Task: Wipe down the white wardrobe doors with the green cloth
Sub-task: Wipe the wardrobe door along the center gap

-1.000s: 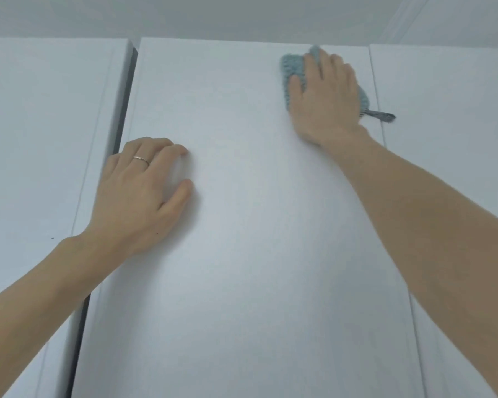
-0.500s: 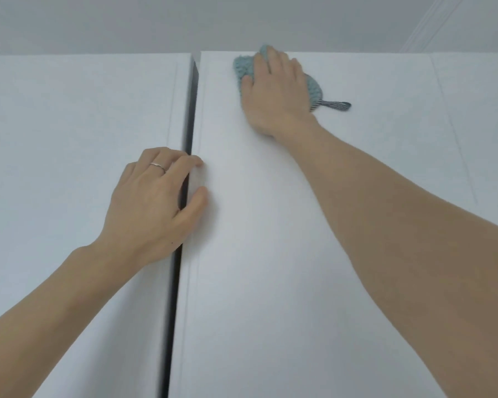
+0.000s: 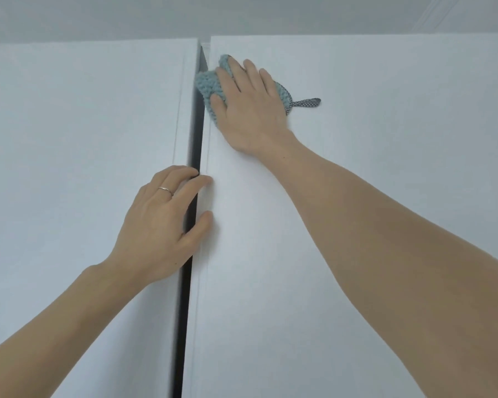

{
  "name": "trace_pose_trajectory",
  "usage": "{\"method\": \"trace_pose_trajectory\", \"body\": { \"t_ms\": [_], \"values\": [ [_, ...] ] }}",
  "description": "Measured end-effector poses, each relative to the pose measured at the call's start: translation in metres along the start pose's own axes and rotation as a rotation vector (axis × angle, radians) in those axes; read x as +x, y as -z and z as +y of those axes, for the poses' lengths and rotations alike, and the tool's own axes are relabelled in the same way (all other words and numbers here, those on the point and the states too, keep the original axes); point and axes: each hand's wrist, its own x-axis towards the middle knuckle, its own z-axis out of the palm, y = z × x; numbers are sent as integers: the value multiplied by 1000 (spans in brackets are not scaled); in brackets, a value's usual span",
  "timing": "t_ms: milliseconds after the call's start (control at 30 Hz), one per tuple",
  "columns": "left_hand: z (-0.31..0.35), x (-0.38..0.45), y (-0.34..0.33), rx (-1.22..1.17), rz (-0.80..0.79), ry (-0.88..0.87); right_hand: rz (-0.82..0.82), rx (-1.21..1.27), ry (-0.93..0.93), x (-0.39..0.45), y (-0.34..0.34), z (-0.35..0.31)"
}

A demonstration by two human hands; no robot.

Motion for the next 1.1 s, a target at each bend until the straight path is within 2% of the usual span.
{"method": "trace_pose_trajectory", "body": {
  "t_ms": [167,333,433,500,600,733,800,967,1100],
  "values": [
    [21,-6,-10,-31,-11,-27,-1,1,-156,-52,15,79],
    [44,-12,-19,-46,-39,-70,-13,-35,-452,-123,44,165],
    [44,-17,-18,-67,-58,-71,41,-18,-617,-142,40,166],
    [38,-22,-11,-91,-73,-41,88,-17,-684,-138,31,141],
    [26,-31,-3,-109,-92,-68,108,-53,-550,-121,14,76],
    [11,-42,-2,-107,-57,-99,58,-20,-120,-119,-10,-28],
    [10,-47,-4,-128,-23,-49,-8,-34,20,-125,-15,-42],
    [13,-80,-6,-200,11,72,15,15,27,-191,-17,-41],
    [28,-124,-7,-286,-15,157,-125,47,122,-310,-21,-76]
  ]
}}
